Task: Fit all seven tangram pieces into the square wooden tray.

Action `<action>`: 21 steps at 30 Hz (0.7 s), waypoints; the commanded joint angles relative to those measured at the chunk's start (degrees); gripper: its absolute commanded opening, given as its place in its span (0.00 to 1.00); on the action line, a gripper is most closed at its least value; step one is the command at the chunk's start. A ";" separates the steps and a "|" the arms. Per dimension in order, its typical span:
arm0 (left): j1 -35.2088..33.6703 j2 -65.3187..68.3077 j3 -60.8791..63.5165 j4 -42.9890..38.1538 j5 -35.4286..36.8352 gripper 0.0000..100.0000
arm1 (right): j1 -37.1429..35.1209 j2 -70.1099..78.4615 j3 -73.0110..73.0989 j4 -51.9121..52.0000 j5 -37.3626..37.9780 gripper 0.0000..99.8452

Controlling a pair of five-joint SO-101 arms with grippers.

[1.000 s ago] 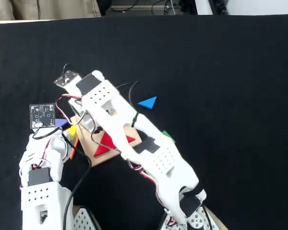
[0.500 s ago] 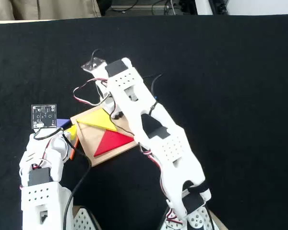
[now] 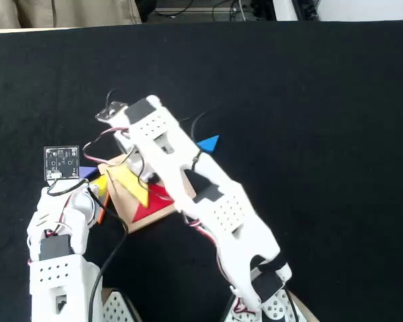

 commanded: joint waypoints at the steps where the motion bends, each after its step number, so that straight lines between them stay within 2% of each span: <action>1: -0.31 -0.70 -0.31 -1.32 0.18 0.27 | -2.64 -0.84 -0.84 0.35 -2.46 0.01; 10: -0.48 -0.79 -0.31 -1.32 0.18 0.27 | -5.19 -0.84 -0.92 0.35 -4.48 0.01; 14: -4.62 -0.79 -1.01 -1.32 0.44 0.27 | -4.75 -3.03 -0.92 0.70 -4.22 0.01; 21: -6.64 -0.79 -2.33 -1.23 7.03 0.27 | 6.42 -17.89 -0.22 1.41 -3.87 0.01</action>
